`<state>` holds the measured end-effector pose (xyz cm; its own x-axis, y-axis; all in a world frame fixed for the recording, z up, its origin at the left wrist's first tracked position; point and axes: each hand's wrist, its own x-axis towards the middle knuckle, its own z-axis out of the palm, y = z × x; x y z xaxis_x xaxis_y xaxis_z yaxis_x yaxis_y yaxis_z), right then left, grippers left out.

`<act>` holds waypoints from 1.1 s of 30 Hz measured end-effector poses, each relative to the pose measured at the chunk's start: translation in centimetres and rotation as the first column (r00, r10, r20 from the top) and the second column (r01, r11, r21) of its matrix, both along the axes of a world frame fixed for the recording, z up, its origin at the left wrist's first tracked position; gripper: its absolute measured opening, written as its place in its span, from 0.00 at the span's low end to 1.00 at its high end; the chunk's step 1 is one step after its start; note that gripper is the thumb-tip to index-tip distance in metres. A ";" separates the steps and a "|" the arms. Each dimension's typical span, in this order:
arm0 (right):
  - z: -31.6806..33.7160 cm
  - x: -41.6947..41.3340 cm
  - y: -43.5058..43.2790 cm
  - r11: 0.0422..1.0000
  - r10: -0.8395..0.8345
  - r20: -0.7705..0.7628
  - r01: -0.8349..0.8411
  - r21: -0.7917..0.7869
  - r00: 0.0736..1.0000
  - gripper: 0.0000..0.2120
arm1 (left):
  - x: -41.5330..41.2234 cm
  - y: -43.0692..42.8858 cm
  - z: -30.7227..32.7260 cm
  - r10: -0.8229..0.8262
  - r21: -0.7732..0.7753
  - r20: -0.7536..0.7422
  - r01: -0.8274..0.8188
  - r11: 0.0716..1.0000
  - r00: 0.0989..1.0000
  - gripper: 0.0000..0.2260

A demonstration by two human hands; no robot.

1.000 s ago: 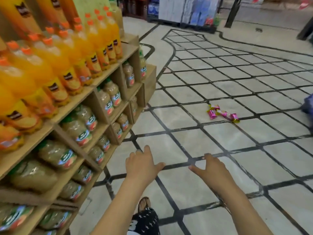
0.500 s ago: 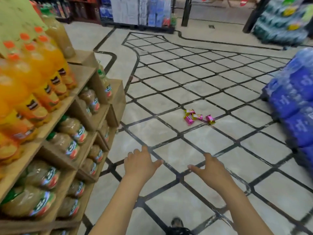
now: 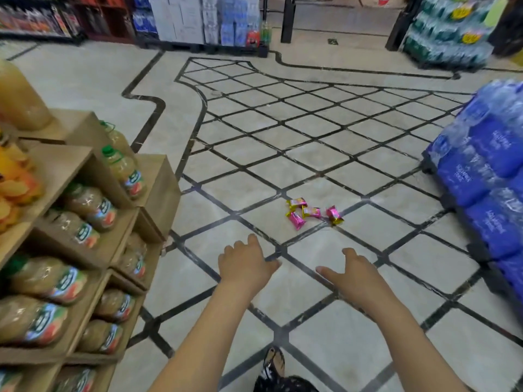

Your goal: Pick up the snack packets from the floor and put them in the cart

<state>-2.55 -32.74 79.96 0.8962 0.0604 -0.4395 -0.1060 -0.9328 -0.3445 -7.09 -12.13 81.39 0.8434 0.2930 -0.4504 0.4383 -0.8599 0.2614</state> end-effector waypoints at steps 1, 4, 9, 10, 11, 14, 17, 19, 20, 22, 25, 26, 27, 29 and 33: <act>0.2 1.7 -0.5 1.000 -0.005 0.011 0.006 -0.005 1.000 0.42 | 1.8 -0.7 0.4 -0.005 0.005 0.015 0.005 1.000 1.000 0.36; 0.8 6.4 -1.8 0.999 -0.026 0.045 0.028 -0.031 0.999 0.41 | 6.7 -2.6 1.3 -0.047 0.034 0.044 0.045 0.998 0.998 0.34; 0.4 11.7 -3.4 0.998 -0.066 0.045 0.066 -0.006 0.997 0.41 | 13.2 -4.8 1.7 -0.097 0.045 0.060 0.094 0.995 0.993 0.31; 0.2 12.8 -3.7 0.997 -0.079 0.033 0.079 -0.002 0.996 0.41 | 14.5 -5.1 1.5 -0.107 0.039 0.055 0.105 0.994 0.993 0.31; -0.2 13.9 -4.0 0.996 -0.093 0.019 0.093 0.002 0.995 0.41 | 15.7 -5.3 1.3 -0.117 0.029 0.050 0.115 0.993 0.992 0.31; -1.2 17.3 -4.5 0.993 -0.120 -0.006 0.120 0.006 0.993 0.42 | 19.4 -5.2 0.1 -0.124 0.003 0.035 0.124 0.992 0.992 0.32; -1.5 21.9 -4.2 0.995 -0.101 -0.012 0.101 -0.015 0.995 0.41 | 23.7 -4.4 -1.1 -0.119 -0.014 0.052 0.120 0.993 0.991 0.34; -1.2 26.1 -3.7 0.997 -0.065 -0.014 0.064 -0.053 0.998 0.41 | 27.2 -3.8 -1.4 -0.106 -0.047 0.056 0.108 0.993 0.993 0.35; -0.9 28.5 -3.3 0.996 -0.055 0.001 0.055 -0.066 0.998 0.41 | 29.1 -3.4 -1.5 -0.095 -0.053 0.054 0.098 0.994 0.994 0.36; 0.1 33.6 -2.2 0.996 -0.039 0.050 0.043 -0.078 0.998 0.40 | 33.5 -2.5 -1.4 -0.076 -0.038 0.061 0.078 0.996 0.995 0.36; 1.8 40.5 -0.3 0.997 -0.026 0.111 0.034 -0.069 0.993 0.40 | 40.3 -1.2 -0.5 -0.057 0.001 0.096 0.057 0.998 0.994 0.34; 2.2 42.4 0.1 0.997 -0.026 0.111 0.033 -0.064 0.993 0.41 | 42.4 -0.9 -0.1 -0.057 -0.001 0.100 0.057 0.998 0.993 0.34; 2.5 44.1 0.5 0.998 -0.026 0.107 0.033 -0.061 0.994 0.41 | 44.4 -0.7 0.2 -0.060 -0.003 0.100 0.060 0.998 0.993 0.34; 2.6 47.1 0.8 0.997 -0.024 0.094 0.030 -0.064 0.995 0.41 | 48.3 -0.6 0.5 -0.070 0.010 0.097 0.070 0.998 0.993 0.34; 3.0 52.9 0.0 0.997 -0.008 0.041 0.011 -0.082 0.999 0.41 | 54.7 -1.3 0.9 -0.087 0.038 0.077 0.085 0.996 0.993 0.34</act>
